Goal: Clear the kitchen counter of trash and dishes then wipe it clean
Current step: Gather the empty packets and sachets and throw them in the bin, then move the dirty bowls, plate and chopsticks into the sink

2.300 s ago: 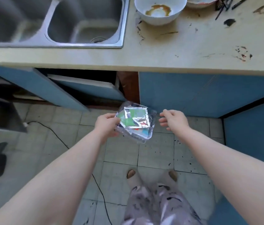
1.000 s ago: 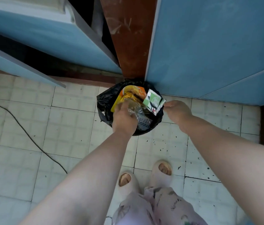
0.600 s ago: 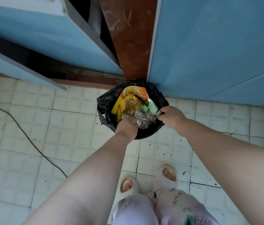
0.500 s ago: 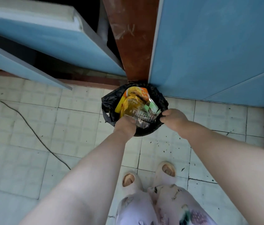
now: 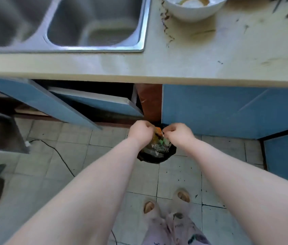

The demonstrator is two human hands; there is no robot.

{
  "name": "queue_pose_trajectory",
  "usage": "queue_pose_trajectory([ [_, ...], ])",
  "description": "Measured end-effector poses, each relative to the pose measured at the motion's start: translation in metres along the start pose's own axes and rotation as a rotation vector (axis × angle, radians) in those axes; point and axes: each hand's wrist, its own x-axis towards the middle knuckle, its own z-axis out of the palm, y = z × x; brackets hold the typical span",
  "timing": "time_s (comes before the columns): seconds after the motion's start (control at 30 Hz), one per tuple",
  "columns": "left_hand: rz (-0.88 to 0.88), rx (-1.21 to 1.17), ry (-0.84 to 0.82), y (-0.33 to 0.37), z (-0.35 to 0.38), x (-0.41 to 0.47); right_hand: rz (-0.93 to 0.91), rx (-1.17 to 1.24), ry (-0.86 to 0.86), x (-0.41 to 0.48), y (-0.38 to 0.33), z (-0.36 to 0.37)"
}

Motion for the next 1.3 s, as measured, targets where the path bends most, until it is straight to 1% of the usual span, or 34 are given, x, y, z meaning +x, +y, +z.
queue_pose_trajectory([
  [0.17, 0.058, -0.102, 0.046, 0.047, -0.046, -0.030, -0.089, 0.077, 0.096, -0.039, -0.044, -0.038],
  [0.3, 0.120, -0.089, 0.078, 0.079, -0.081, -0.050, -0.113, 0.128, 0.158, -0.069, -0.065, -0.063],
  [0.43, 0.199, -0.055, 0.061, 0.112, -0.108, -0.072, -0.128, 0.163, 0.212, -0.101, -0.078, -0.091],
  [0.6, 0.328, 0.001, 0.061, 0.160, -0.126, -0.086, -0.159, 0.148, 0.307, -0.128, -0.088, -0.136],
  [0.7, 0.363, -0.004, 0.055, 0.187, -0.127, -0.089, -0.172, 0.136, 0.342, -0.137, -0.089, -0.165],
  [0.87, 0.422, -0.001, 0.036, 0.238, -0.111, -0.080, -0.159, 0.126, 0.368, -0.123, -0.082, -0.223],
  [0.97, 0.426, -0.005, 0.031, 0.269, -0.099, -0.068, -0.169, 0.118, 0.360, -0.101, -0.079, -0.259],
  [1.1, 0.361, -0.036, 0.069, 0.312, -0.084, -0.049, -0.188, 0.122, 0.302, -0.065, -0.082, -0.308],
  [1.3, 0.287, -0.081, 0.147, 0.361, -0.073, -0.021, -0.236, 0.060, 0.234, -0.017, -0.097, -0.360],
])
